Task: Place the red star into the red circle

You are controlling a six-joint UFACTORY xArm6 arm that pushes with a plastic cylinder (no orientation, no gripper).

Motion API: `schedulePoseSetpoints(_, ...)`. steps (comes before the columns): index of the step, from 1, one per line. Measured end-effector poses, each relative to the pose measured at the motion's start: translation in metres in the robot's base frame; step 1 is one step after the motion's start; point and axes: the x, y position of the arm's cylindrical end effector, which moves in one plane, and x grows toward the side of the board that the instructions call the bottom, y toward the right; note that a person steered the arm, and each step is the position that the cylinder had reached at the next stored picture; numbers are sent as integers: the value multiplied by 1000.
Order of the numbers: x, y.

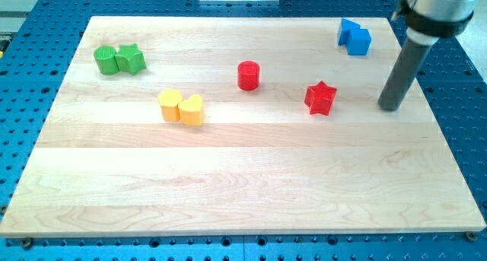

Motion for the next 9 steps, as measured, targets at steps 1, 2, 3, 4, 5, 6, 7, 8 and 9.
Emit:
schedulePoseSetpoints(1, -23, -65)
schedulePoseSetpoints(2, -18, -99)
schedulePoseSetpoints(3, 8, -88)
schedulePoseSetpoints(4, -1, -135)
schedulePoseSetpoints(5, -30, -148)
schedulePoseSetpoints(6, -34, -149)
schedulePoseSetpoints(7, -38, -157)
schedulePoseSetpoints(8, -54, -159)
schedulePoseSetpoints(9, -19, -159)
